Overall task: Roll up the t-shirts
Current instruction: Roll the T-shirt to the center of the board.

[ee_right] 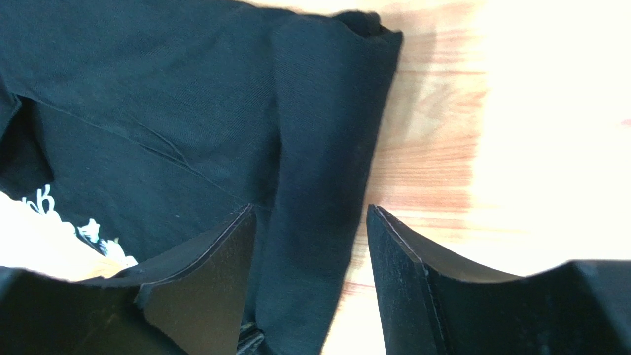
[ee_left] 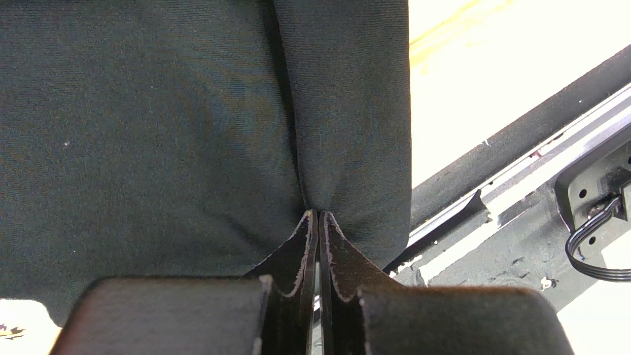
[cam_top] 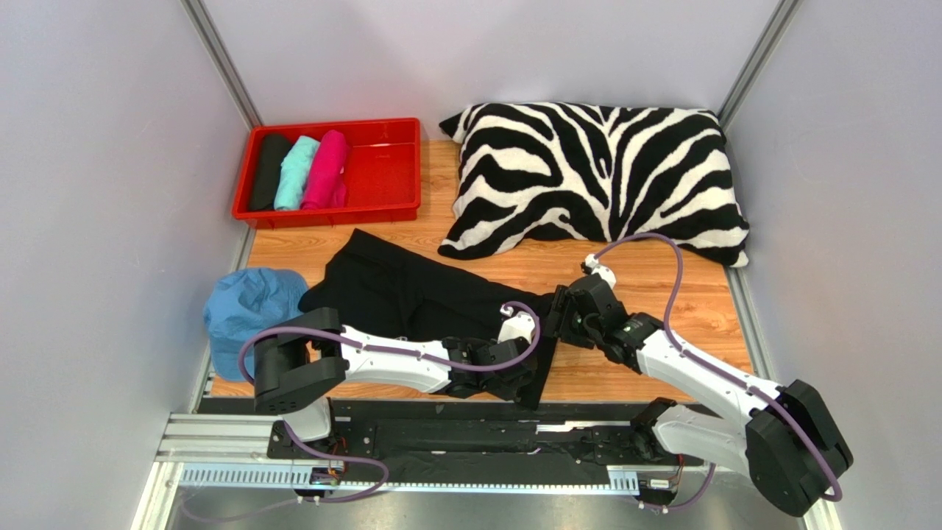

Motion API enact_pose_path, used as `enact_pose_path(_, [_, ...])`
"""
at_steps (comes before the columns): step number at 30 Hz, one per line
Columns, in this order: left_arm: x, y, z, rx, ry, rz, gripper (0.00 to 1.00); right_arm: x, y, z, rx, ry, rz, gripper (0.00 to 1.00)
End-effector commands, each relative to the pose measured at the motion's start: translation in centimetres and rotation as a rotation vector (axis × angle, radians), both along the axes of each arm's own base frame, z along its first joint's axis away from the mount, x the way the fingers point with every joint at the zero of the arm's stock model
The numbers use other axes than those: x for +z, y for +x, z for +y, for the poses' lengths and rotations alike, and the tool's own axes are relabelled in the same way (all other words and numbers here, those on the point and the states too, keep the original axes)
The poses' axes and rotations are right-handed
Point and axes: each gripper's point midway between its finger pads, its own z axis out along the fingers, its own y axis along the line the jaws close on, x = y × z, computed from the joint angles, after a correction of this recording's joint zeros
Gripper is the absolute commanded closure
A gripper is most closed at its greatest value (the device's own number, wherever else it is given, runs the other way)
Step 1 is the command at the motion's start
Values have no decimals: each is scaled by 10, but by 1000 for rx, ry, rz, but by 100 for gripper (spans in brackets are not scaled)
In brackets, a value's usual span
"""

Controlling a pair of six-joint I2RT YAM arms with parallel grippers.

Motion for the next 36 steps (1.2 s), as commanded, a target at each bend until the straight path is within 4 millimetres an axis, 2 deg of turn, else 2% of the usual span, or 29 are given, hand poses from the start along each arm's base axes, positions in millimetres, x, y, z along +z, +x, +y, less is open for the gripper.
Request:
enact_pose_path(1, [1,-2,-1,5,14,3,94,6,5,1,5,33,-71,40])
enact_pose_path(4, [0,-1,-1,10,15,6,94,-2,1,0,10,54,-76,40])
enact_pose_path(8, [-1,-2,0,9,16,10,94,-1,2,8,26,138,-132,40])
enact_pose_path(10, [-2,-2,0,10,14,13,95,-8,-1,10,34,154,-123,40])
enact_pose_path(19, [0,-2,1,5,4,12,97,-15,11,18,23,161,-111,43])
enact_pose_path(21, [0,-2,1,2,2,11,97,-17,12,19,18,146,-91,48])
enact_pose_path(22, [0,-2,0,-1,2,8,98,-16,12,17,11,133,-80,55])
enact_pose_path(25, [8,0,-2,-15,-13,-7,97,-19,8,3,-37,57,-32,64])
enact_pose_path(27, [18,1,-4,-41,-29,-32,93,-17,9,-6,-67,16,-21,65])
enact_pose_path(30, [40,6,-7,-71,-32,-79,85,-16,5,-13,-81,-39,21,71])
enact_pose_path(31, [50,8,-11,-77,-43,-95,82,-20,1,-17,-81,-67,52,72])
enact_pose_path(33, [62,8,-12,-108,-39,-122,76,-15,3,-15,-79,-79,59,72])
enact_pose_path(34, [71,7,-16,-116,-54,-137,69,-16,0,-18,-78,-99,81,72])
enact_pose_path(36, [79,3,-20,-151,-56,-158,62,-13,4,-18,-85,-125,92,72])
